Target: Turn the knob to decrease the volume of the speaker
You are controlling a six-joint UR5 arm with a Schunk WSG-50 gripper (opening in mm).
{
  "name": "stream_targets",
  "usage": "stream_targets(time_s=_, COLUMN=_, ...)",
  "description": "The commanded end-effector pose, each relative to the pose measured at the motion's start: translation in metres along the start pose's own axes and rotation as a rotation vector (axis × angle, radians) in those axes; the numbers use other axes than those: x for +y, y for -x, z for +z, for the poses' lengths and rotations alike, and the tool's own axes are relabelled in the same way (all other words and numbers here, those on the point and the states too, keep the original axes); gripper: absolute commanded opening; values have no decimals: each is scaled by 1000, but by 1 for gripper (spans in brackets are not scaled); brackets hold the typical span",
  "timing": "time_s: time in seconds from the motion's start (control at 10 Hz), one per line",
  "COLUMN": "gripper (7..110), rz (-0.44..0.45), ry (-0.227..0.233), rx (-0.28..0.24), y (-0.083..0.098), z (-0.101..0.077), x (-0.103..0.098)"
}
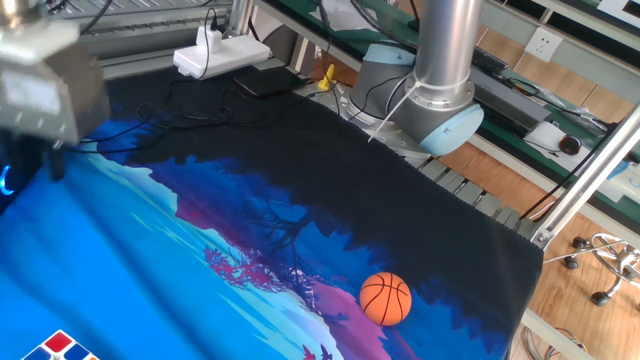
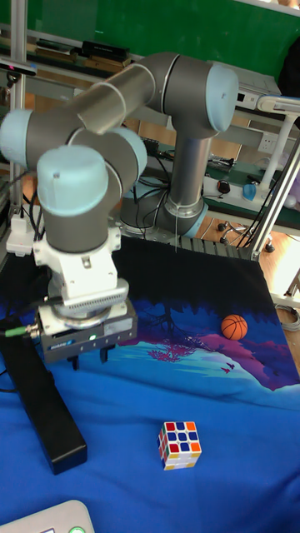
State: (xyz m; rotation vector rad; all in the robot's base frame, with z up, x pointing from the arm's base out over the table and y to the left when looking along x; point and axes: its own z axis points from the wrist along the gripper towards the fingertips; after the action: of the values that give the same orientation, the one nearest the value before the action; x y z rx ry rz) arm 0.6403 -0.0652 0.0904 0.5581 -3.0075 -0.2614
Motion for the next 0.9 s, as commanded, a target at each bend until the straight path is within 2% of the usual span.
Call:
stream_targets(time_s=0.0, gripper=44, rz=207, ry=59, rx=-18, y=-19, z=-38, x=29)
stream_targets(time_s=0.1, gripper=7, rz=228, ry=44, rx=-41, y=-21, z=-45, x=27)
stream_targets(time_s=0.2, gripper=7, rz=254, ry=53, rx=-65, y=-27, z=-51, x=33)
stream_targets(time_s=0.3, gripper=7, rz=298, ry=61, rx=-112, y=-26, z=-50, x=39)
stream_targets(time_s=0.4, gripper=7, rz=340, ry=-25, rx=-167, y=-23, z=-48, x=19)
stream_targets(time_s=0.5, gripper=7, rz=378, ry=-148, rx=-204, y=-21, z=-52, x=-14)
stream_targets(time_s=0.6, gripper=7, rz=417, ry=-92, rx=-194, y=-21, z=-49, x=0)
stream_targets(time_s=0.7, gripper=7, rz=449, ry=-89, rx=-193, y=-21, z=-46, x=0)
stream_targets(time_s=0.8, gripper=7, rz=447, ry=-128, rx=-169, y=-27, z=-43, x=-8)
